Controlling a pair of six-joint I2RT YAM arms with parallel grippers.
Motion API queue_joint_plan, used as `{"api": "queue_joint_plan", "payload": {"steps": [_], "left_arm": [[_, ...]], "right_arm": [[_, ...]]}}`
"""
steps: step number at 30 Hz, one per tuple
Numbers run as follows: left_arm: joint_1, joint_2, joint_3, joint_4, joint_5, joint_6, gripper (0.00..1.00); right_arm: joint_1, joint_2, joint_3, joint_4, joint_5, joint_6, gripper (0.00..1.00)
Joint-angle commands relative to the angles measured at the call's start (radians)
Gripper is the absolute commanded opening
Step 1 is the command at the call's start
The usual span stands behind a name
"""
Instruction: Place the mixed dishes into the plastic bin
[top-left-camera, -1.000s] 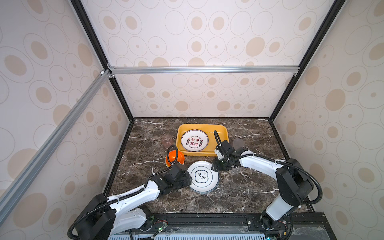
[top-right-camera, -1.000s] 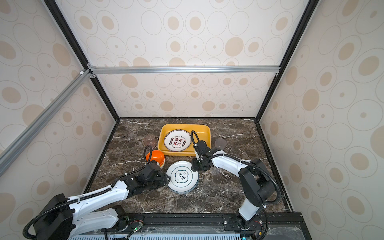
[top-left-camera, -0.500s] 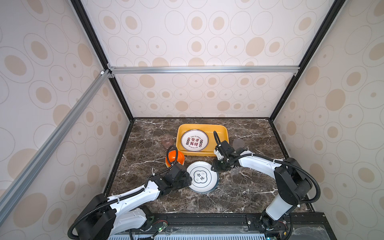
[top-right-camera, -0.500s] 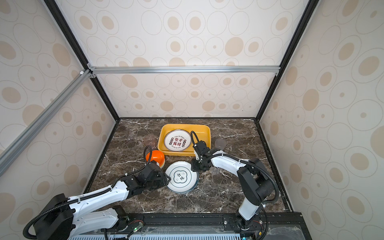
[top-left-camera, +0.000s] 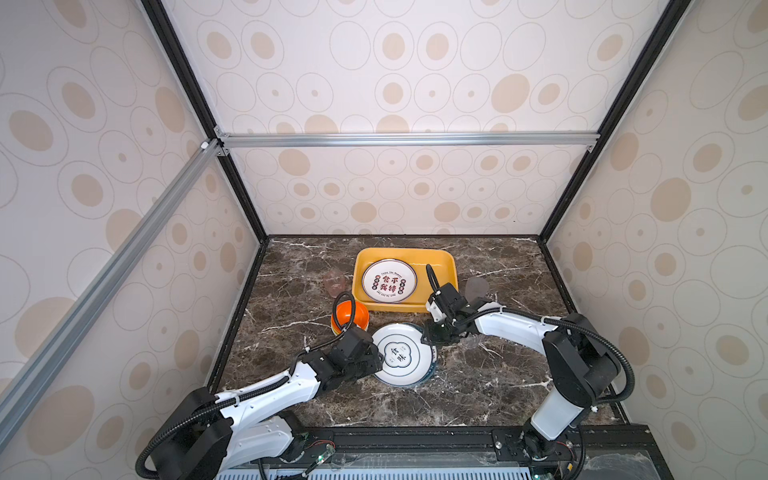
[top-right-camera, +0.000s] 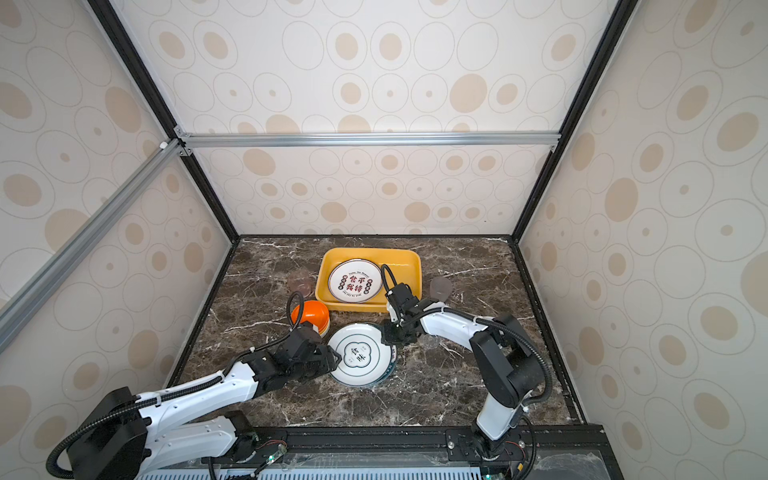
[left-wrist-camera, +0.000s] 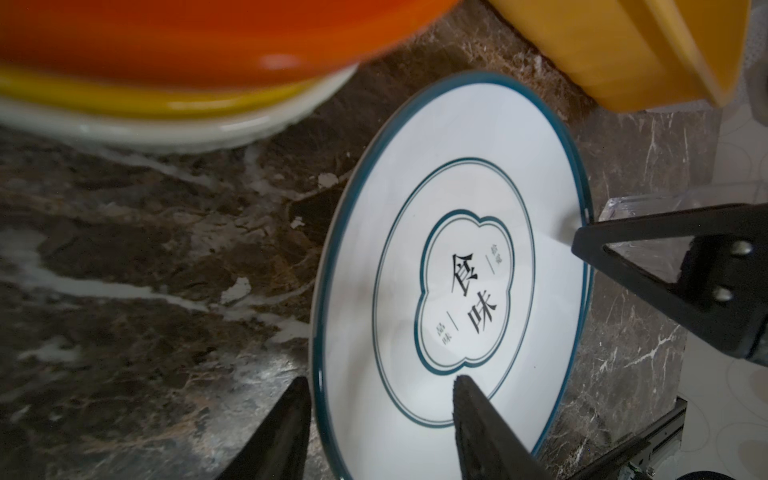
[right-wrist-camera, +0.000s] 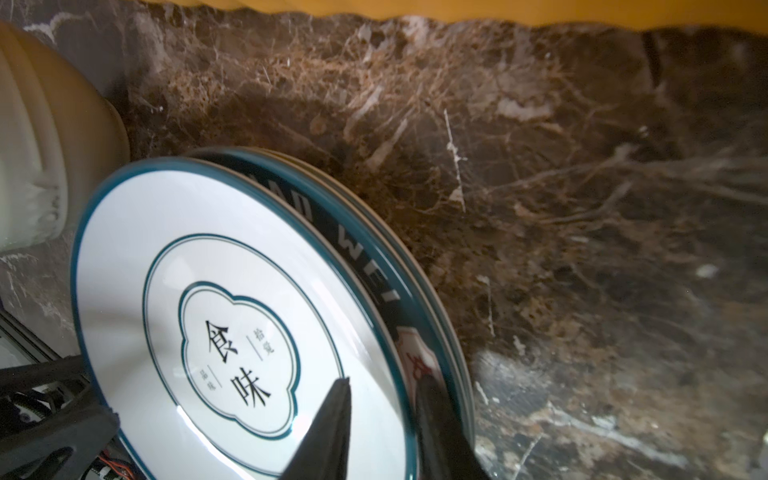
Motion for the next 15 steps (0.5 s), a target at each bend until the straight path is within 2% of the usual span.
{"api": "queue_joint_plan", "payload": {"steps": [1, 9, 15], "left_arm": [[-0.007, 0.006, -0.004, 0.001, -0.022, -0.013, 0.51], [-0.005, 0.026, -0.004, 0.011, -0.017, -0.010, 0.47], [-0.004, 0.030, -0.006, 0.013, -0.013, -0.010, 0.39]], "right_arm": [[0.005, 0.016, -0.013, -0.002, -0.016, 0.003, 0.27], [0.007, 0.024, -0.017, 0.010, -0.032, -0.002, 0.20], [0.007, 0.029, -0.015, 0.015, -0.040, -0.003, 0.19]]}}
